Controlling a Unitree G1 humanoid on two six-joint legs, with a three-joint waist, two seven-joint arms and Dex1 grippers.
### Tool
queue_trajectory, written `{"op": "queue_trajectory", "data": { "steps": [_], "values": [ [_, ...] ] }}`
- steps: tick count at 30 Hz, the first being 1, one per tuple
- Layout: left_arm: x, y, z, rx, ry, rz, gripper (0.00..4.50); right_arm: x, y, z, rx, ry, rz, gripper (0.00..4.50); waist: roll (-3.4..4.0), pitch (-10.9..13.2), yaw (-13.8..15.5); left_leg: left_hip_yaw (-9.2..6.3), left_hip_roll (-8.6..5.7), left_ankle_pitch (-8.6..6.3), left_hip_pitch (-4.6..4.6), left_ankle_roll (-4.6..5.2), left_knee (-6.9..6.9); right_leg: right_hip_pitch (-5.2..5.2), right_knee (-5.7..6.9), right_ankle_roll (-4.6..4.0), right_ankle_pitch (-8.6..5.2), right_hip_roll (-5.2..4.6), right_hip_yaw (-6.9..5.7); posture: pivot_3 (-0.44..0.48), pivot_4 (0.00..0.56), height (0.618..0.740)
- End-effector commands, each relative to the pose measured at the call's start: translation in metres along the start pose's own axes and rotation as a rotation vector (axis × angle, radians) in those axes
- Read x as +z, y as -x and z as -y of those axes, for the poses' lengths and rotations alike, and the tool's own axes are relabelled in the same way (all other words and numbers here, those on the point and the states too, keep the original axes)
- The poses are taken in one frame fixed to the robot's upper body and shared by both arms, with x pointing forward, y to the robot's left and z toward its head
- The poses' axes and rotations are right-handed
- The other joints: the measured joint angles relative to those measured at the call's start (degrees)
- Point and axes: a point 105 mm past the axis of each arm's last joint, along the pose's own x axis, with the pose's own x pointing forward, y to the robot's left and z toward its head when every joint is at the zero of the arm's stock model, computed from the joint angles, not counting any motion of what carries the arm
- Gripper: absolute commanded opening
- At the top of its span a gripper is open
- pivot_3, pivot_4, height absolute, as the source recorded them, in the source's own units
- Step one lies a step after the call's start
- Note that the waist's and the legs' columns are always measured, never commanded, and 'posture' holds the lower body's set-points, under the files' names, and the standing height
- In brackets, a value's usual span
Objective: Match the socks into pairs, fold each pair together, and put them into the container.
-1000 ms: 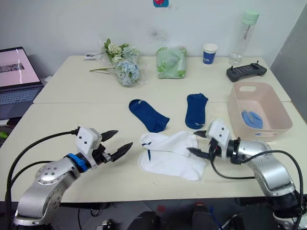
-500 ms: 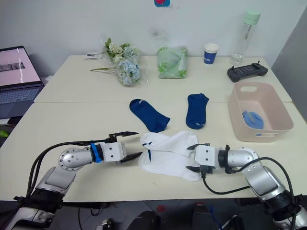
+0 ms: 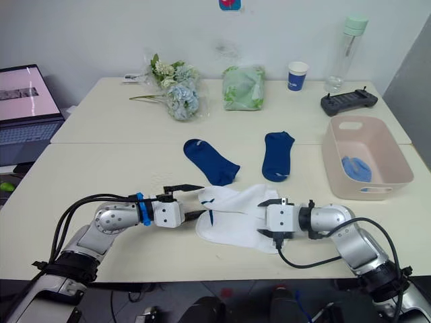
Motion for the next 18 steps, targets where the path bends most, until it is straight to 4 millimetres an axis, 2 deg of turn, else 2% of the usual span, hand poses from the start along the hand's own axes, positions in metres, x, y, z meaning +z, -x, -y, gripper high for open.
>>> {"op": "queue_trajectory", "data": {
  "steps": [1,7,8,15,18],
  "values": [
    [-0.001,-0.004,0.006,-0.029,0.003,0.0,2.12,0.006,0.006,0.011,-0.028,0.042,0.013,2.12,0.0,0.0,0.0,0.0,0.0,0.0,0.0,0.0,0.0,0.0,0.0,0.0,0.0,0.0,0.0,0.0,0.15,0.74],
    [-0.001,-0.008,0.004,-0.025,0.005,0.006,0.25,0.004,0.01,0.015,-0.032,0.052,0.002,0.01,0.01,0.0,0.0,0.0,0.0,0.0,0.0,0.0,0.0,0.0,0.0,0.0,0.0,0.0,0.0,0.0,0.15,0.74],
    [-0.001,-0.008,0.003,-0.024,0.004,0.006,0.03,0.004,0.011,0.016,-0.034,0.053,0.002,0.0,0.02,0.0,0.0,0.0,0.0,0.0,0.0,0.0,0.0,0.0,0.01,0.0,0.0,0.0,0.0,0.0,0.15,0.74],
    [-0.003,-0.007,-0.002,0.012,0.046,0.004,0.03,0.01,0.013,0.022,-0.047,0.061,0.033,0.0,0.04,0.0,0.0,0.0,0.0,0.0,0.01,0.0,0.0,0.0,0.02,0.0,0.0,0.0,0.0,0.0,0.15,0.74],
    [-0.004,-0.007,-0.008,0.036,0.085,0.009,0.03,0.013,0.016,0.031,-0.089,0.061,0.051,0.0,0.04,0.0,0.0,0.0,0.0,0.0,0.01,0.0,0.0,0.0,0.02,0.0,0.0,0.0,0.0,0.0,0.15,0.74]
  ]
}}
